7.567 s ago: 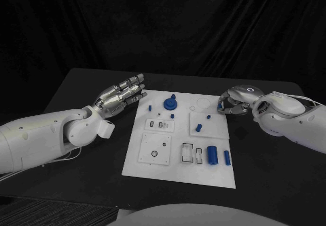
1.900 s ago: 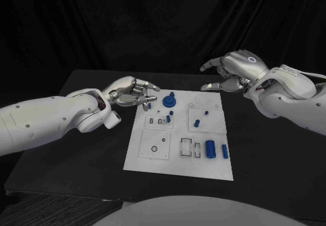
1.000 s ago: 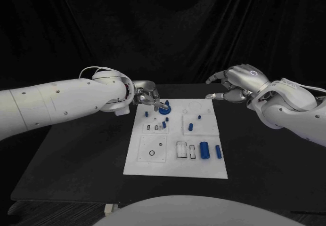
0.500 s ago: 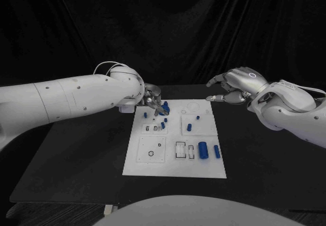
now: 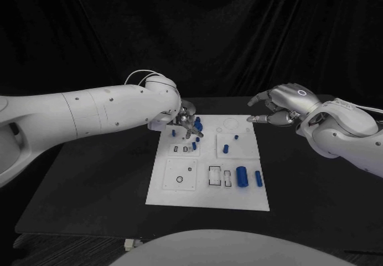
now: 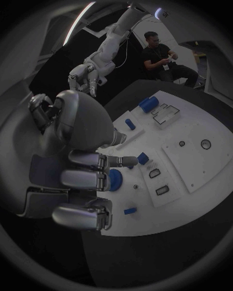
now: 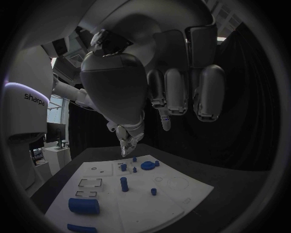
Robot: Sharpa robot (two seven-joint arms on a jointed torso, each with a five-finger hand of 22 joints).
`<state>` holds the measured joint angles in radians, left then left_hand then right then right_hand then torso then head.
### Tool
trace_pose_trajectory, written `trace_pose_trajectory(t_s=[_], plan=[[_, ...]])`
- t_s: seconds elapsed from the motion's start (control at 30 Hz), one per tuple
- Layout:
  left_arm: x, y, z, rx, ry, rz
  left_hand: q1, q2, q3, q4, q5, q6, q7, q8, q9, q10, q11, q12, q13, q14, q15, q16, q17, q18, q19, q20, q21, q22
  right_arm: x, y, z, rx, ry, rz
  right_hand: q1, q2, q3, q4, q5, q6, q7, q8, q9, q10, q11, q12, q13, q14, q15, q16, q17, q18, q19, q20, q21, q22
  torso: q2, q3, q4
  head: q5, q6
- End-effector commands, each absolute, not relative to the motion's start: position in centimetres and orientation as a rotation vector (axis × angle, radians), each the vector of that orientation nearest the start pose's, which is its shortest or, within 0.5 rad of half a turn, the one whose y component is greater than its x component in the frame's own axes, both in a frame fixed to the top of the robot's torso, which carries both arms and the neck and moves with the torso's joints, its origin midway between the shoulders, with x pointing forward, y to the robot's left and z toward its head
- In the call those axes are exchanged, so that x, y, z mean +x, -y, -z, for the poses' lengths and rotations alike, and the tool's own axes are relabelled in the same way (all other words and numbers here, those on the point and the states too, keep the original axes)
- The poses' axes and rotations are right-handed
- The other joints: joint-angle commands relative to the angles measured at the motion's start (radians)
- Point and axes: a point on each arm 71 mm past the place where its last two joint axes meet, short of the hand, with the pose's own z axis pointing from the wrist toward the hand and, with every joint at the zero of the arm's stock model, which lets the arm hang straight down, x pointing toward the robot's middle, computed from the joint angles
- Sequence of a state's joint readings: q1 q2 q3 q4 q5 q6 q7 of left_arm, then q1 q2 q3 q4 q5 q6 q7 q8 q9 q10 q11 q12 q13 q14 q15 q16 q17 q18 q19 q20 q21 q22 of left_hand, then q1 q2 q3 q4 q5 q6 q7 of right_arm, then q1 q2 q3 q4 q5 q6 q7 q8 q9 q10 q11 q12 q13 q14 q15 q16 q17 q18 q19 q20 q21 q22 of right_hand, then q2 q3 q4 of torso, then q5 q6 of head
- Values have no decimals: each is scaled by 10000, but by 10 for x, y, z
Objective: Assemble the parts on the task board
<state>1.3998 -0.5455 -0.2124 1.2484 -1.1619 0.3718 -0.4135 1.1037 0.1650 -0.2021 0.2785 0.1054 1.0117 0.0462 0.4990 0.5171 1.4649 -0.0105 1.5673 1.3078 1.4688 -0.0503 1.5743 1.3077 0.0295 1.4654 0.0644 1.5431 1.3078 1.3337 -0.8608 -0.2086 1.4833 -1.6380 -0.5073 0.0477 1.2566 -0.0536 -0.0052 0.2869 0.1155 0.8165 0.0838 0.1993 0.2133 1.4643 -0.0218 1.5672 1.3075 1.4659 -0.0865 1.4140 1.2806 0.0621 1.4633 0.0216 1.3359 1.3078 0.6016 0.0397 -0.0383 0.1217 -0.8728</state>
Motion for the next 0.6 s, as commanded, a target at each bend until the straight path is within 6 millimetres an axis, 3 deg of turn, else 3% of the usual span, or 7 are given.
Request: trace_pose_trajectory(t_s=[0.03,0.33,0.6], plan=[[529,-144,203,2635,-24034,2740,-71,-9,91,-16,33,23,46,-166,-23,1058,21,35,2630,1020,5,-35,2630,-75,262,-24,-62,1877,488,214,168,-4460,-14276,-5803,-27,87,3,-30,62,54,18,56,-9,1065,81,36,2633,563,62,22,-16,-76,322,69,7,1889,-2,-3,-7,12,2],[529,-141,209,2633,-24132,2763,-107,-23,119,-39,-78,50,83,-407,-56,1058,53,35,2630,1020,33,-35,2630,-72,255,1,-75,1869,487,214,171,-4461,-14343,-5812,-35,108,-2,-29,86,47,19,50,-16,1065,82,36,2633,562,62,18,-25,-74,321,69,1,1888,2,-16,-24,81,2],[529,-139,213,2733,-24277,2745,115,-64,297,-312,10,167,101,-792,-81,1058,78,35,2630,1020,63,-35,2630,-62,228,37,-105,1843,487,213,172,-4471,-14340,-5846,-45,130,-7,-28,109,44,19,47,-24,1065,82,36,2633,562,62,19,-26,-74,321,69,-2,1888,1,-27,-27,116,2]])
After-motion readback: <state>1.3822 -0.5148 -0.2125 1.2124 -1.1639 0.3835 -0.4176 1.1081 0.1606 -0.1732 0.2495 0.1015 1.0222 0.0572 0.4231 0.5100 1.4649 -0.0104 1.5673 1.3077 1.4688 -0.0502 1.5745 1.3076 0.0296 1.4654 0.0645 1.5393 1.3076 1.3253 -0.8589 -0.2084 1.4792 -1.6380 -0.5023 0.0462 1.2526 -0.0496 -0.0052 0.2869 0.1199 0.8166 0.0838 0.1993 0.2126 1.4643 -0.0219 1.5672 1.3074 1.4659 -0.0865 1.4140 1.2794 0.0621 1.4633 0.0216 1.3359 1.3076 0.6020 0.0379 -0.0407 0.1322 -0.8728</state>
